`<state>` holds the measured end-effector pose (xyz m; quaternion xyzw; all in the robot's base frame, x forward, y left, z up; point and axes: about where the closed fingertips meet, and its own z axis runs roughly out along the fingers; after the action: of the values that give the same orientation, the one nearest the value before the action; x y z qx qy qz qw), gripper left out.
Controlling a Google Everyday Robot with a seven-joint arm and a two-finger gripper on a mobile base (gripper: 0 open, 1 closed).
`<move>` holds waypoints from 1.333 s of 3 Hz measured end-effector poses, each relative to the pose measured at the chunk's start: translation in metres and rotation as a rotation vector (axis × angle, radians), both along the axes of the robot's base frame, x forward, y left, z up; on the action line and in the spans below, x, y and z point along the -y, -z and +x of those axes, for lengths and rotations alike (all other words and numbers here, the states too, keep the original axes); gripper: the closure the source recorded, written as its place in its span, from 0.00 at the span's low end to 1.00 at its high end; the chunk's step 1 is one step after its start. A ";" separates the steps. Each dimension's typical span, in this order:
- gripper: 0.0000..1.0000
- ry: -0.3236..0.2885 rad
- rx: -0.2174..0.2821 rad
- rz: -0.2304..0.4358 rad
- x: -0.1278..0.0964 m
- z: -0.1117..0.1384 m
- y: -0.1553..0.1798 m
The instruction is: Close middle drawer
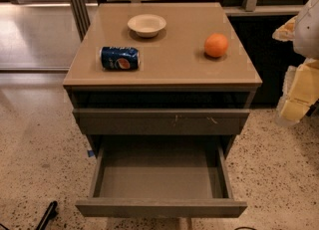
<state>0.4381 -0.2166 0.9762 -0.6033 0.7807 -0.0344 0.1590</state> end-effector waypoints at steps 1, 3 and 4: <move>0.00 0.000 0.000 0.000 0.000 0.000 0.000; 0.00 0.054 -0.012 0.169 -0.005 -0.017 0.058; 0.00 0.148 -0.043 0.343 -0.020 -0.039 0.119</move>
Offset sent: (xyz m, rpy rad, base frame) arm -0.0063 -0.0017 -0.0389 0.1023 0.0017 -0.0206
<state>0.3991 -0.1962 0.8571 -0.5091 0.8205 0.1004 0.2399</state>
